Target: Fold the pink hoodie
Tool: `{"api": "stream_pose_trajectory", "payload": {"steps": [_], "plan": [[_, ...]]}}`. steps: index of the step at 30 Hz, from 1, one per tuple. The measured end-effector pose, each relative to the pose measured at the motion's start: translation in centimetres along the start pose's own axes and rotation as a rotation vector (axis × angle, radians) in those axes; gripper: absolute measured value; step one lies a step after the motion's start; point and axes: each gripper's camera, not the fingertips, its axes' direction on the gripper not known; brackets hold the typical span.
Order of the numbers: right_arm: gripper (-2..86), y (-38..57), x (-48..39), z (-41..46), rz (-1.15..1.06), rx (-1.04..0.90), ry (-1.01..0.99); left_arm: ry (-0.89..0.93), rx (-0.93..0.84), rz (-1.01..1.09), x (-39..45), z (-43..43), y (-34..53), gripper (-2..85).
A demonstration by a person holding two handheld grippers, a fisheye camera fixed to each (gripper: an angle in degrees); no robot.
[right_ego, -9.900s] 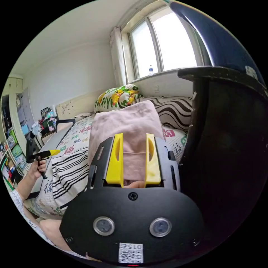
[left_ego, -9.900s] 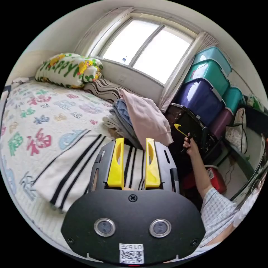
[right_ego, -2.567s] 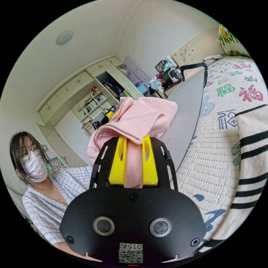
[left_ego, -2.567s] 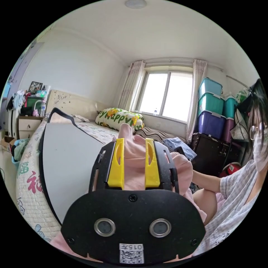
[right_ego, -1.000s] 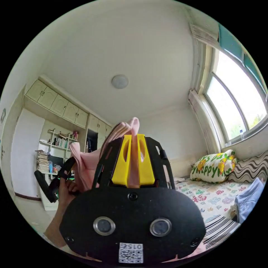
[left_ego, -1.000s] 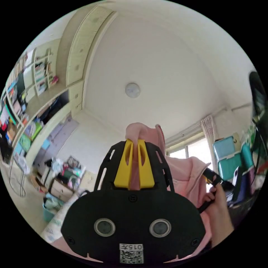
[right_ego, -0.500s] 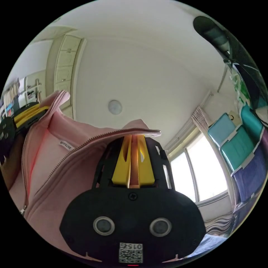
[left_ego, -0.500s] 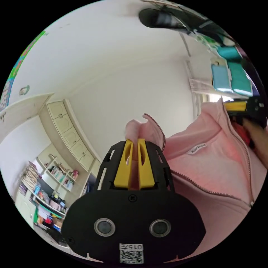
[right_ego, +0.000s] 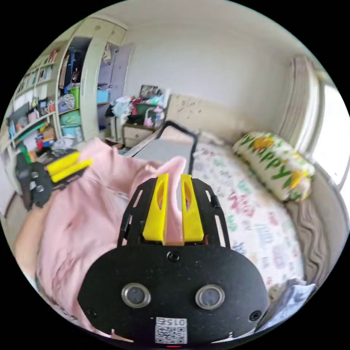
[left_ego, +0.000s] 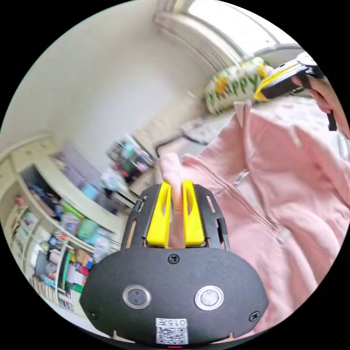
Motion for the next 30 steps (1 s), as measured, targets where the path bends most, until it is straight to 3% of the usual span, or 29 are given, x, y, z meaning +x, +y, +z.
{"api": "stream_pose_trajectory", "payload": {"steps": [2, 5, 13, 20, 23, 26, 30], "plan": [[7.2, 2.5, 2.0, 3.4, -0.001, -0.060, -0.138, 0.126, -0.070, -0.011, -0.5, 4.5, 2.3, 2.7], [7.7, 7.5, 3.5, 4.3, -0.109, -0.136, -0.287, 0.189, 0.039, -0.047, -2.1, 3.7, 7.3, 4.5], [6.8, 26.1, 3.2, -10.0, -0.297, -0.084, -0.590, 0.692, 0.208, 0.054, -0.4, -13.3, 21.6, 8.0], [8.8, 40.2, 0.1, -16.7, -0.215, -0.043, -0.515, 0.780, 0.209, 0.154, 8.2, -21.6, 30.9, 8.4], [9.5, 43.6, -1.4, -17.3, -0.205, -0.019, -0.444, 0.796, 0.237, 0.062, 9.7, -22.0, 33.6, 8.4], [11.1, 44.5, -2.8, -16.5, -0.211, -0.129, -0.296, 0.826, 0.249, -0.038, 10.6, -21.1, 35.2, 8.3], [10.5, 44.5, -3.5, -16.4, -0.196, -0.128, -0.217, 0.696, 0.266, -0.154, 12.1, -20.7, 36.5, 6.9]]}}
